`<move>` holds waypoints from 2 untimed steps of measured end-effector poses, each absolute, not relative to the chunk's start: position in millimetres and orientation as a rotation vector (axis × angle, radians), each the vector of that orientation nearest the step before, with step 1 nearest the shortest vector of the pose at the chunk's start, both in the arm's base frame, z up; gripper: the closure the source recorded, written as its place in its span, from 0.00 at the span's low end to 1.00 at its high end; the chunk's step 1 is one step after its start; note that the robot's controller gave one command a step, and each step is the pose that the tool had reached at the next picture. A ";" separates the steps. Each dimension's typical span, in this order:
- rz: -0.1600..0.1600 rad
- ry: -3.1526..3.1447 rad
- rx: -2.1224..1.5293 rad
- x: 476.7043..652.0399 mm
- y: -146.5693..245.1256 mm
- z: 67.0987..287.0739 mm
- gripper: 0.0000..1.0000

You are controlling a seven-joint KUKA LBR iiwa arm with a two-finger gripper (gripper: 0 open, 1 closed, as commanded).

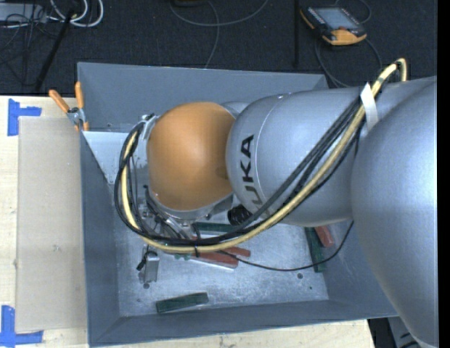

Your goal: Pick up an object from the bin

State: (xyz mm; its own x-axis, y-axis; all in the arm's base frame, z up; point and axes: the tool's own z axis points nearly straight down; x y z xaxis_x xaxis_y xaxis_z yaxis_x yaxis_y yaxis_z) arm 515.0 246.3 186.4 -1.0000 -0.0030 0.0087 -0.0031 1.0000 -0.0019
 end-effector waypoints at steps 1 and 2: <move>-0.002 -3.139 0.258 473.1 209.8 79.2 0.00; -0.003 -3.122 0.376 485.6 203.9 70.4 0.00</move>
Offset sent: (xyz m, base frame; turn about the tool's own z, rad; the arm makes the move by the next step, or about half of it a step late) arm -0.0439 -0.0358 -0.1057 -0.1630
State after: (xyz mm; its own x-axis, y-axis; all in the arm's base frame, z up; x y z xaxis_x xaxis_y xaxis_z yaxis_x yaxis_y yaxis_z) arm 485.6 203.9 70.4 -0.9714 -0.2373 -0.0031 -0.2373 0.9714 0.0013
